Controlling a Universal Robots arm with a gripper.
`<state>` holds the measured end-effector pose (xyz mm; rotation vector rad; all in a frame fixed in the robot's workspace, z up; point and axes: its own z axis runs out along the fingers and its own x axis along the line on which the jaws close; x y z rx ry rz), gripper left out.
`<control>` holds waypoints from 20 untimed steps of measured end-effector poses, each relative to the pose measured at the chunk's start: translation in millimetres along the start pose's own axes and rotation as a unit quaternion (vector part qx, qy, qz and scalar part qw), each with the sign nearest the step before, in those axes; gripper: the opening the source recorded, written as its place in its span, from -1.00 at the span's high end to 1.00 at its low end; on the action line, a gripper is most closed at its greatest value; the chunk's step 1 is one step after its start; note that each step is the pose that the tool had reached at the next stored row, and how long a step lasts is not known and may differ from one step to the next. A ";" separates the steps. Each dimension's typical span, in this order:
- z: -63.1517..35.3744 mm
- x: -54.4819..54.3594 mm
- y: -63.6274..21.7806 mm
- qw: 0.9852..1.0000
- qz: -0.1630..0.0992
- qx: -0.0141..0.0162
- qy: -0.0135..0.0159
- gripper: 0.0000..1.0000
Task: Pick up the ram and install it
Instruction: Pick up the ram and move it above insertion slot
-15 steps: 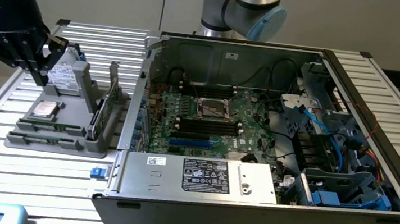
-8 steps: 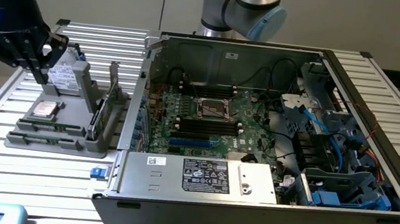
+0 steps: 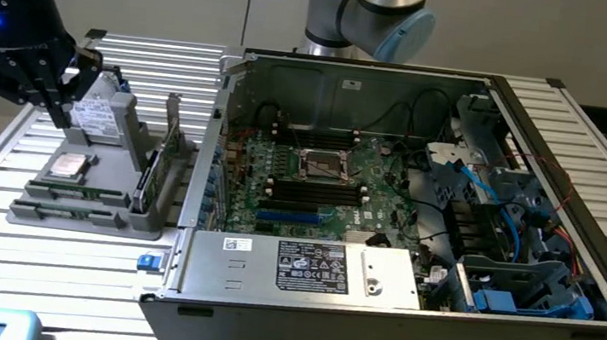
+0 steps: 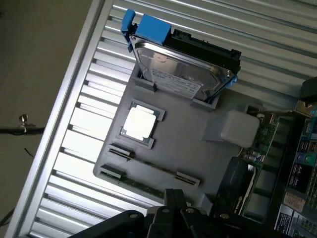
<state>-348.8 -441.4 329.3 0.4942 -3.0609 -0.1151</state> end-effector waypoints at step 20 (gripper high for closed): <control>0.3 0.0 0.0 0.984 -0.180 0.005 0.013 0.79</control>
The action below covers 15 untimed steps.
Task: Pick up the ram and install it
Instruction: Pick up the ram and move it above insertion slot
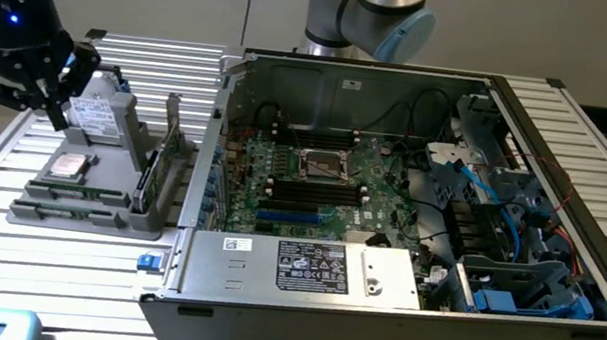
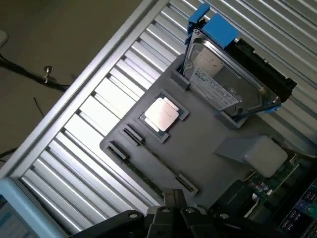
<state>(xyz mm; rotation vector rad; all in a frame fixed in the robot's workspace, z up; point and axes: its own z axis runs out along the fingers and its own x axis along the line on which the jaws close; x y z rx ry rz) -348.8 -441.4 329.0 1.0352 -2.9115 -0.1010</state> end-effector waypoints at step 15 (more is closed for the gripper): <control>0.2 -0.1 0.0 0.991 -0.134 0.023 -0.014 0.79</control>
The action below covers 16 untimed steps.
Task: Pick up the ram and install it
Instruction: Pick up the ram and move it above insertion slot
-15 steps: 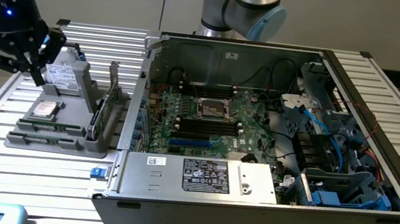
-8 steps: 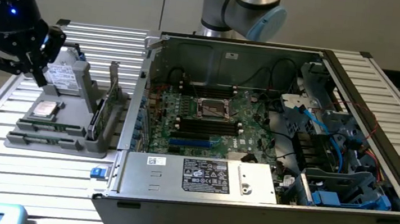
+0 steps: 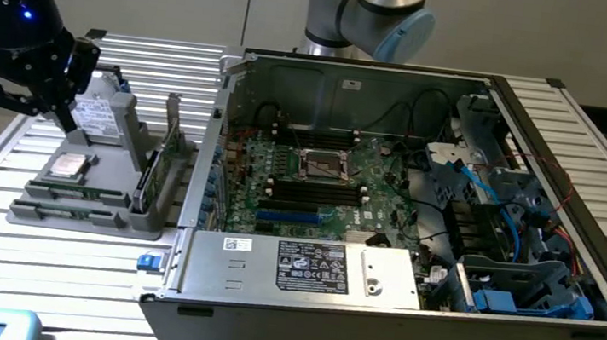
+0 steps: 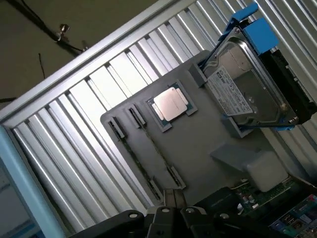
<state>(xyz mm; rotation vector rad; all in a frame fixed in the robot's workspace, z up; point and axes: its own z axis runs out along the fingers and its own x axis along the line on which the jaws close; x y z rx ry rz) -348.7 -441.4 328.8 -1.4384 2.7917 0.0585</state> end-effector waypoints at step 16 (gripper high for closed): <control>0.0 0.1 0.1 0.989 -0.145 -0.001 0.004 0.79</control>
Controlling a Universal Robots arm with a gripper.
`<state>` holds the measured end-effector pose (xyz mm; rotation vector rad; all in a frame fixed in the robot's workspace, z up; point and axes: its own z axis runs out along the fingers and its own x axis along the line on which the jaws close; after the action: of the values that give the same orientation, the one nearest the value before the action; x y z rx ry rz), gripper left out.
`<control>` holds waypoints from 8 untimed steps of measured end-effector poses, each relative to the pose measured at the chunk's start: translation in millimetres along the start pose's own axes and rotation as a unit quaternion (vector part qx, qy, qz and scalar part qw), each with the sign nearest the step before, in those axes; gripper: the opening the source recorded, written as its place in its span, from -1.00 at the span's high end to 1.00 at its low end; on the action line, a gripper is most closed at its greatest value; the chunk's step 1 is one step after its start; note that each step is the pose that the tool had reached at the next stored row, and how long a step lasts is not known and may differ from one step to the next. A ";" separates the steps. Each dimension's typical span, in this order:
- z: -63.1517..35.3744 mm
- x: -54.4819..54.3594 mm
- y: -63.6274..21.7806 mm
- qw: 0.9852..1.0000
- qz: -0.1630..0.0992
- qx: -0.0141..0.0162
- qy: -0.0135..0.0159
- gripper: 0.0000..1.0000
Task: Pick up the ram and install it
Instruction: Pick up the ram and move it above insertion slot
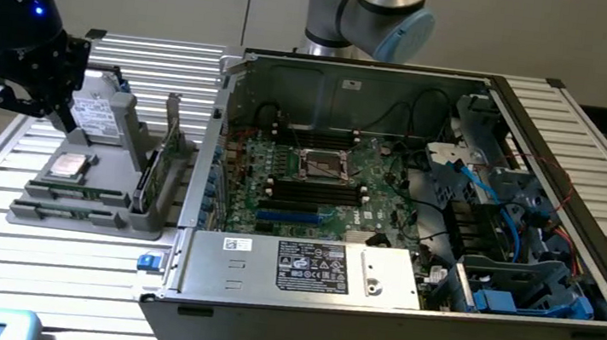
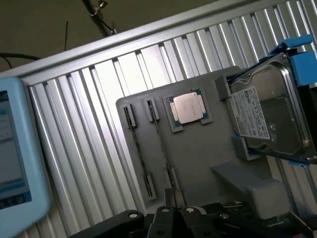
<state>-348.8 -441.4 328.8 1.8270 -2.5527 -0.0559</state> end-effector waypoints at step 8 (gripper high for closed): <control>0.1 0.0 0.0 0.997 -0.072 -0.001 0.002 0.79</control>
<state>-348.7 -441.4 328.7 2.0057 -2.4116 -0.0555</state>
